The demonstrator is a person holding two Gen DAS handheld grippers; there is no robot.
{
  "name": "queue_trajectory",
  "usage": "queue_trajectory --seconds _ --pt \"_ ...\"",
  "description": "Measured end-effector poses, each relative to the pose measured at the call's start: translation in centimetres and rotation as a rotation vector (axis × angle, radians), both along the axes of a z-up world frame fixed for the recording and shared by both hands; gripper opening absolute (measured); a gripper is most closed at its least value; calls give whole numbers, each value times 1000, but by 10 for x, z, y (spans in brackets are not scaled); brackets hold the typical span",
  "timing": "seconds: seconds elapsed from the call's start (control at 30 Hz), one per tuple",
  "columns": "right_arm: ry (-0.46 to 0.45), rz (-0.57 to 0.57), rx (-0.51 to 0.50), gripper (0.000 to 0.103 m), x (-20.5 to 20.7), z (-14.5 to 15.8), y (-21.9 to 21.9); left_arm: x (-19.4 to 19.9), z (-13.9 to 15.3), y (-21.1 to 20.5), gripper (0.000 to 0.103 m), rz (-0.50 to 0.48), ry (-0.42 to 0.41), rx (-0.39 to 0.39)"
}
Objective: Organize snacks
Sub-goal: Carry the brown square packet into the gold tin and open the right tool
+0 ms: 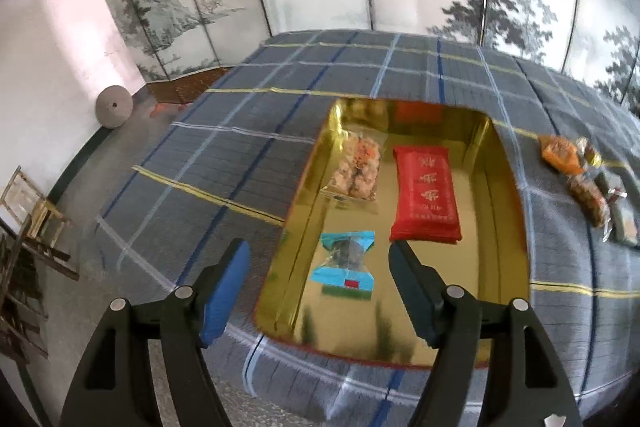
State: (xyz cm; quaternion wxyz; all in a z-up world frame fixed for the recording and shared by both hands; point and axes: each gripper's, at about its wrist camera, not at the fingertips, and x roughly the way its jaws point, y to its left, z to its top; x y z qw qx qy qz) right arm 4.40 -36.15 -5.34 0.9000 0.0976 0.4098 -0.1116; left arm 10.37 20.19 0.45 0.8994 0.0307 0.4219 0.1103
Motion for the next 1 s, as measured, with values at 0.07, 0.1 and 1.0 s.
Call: queue_trajectory --seconds 0.07,0.1,1.0 --pt "1 3 10 30 -1 0 1 -10 13 -1 69 21 -30 6" --pt "0 3 15 30 -1 1 1 -13 19 -1 71 28 -43 8" --pt "-141 465 82 30 27 96 193 -63 83 3 86 99 -194 25"
